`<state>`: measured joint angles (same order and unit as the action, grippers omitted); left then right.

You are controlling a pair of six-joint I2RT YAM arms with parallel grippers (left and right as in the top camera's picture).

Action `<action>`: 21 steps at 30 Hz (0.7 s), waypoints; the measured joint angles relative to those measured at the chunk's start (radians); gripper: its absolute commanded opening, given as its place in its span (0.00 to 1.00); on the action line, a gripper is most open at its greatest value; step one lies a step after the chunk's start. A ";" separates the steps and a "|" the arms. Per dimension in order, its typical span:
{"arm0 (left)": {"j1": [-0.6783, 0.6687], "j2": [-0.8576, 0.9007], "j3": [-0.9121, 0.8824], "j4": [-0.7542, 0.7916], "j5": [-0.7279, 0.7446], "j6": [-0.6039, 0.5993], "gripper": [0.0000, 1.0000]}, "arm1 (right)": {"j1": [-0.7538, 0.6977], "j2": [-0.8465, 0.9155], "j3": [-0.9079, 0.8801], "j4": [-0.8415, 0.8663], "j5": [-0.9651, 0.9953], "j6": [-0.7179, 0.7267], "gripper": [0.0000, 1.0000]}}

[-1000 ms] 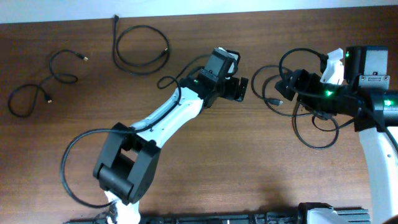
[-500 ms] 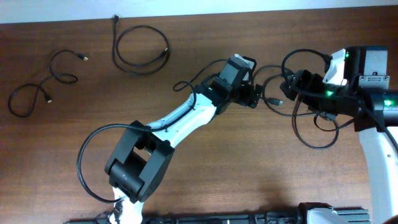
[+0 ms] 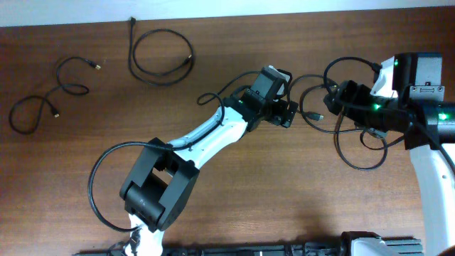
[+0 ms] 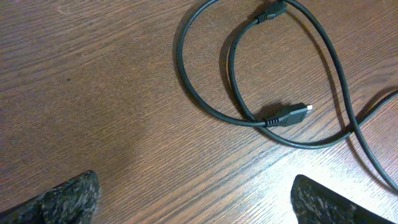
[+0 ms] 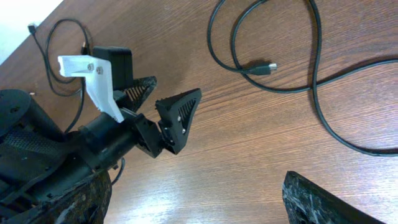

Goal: Untangle cables

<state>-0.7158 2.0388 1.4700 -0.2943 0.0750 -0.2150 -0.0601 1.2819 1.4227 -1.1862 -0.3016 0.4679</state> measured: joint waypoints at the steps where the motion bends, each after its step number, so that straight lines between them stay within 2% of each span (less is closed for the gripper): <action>1: 0.000 0.000 0.000 0.000 0.000 0.005 0.99 | 0.000 0.000 0.000 0.000 0.003 0.000 0.86; 6: 0.000 0.000 0.000 0.032 0.016 0.057 0.99 | 0.000 0.000 0.000 0.001 0.006 0.005 0.86; 8: -0.002 0.000 0.000 0.067 0.036 0.102 0.88 | 0.000 0.000 0.000 0.000 0.007 0.005 0.86; 11: -0.011 0.000 0.000 0.113 0.057 0.150 0.62 | 0.000 0.000 0.000 0.001 0.014 0.005 0.86; 17: -0.024 0.000 0.000 0.141 0.073 0.190 0.64 | -0.013 0.000 0.000 0.001 0.055 0.039 0.86; 21: -0.028 0.003 0.000 0.227 0.090 0.193 0.63 | -0.060 -0.005 0.000 -0.010 0.059 0.058 0.86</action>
<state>-0.7441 2.0422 1.4700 -0.0677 0.1654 -0.0219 -0.1200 1.2766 1.4227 -1.1961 -0.2428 0.5262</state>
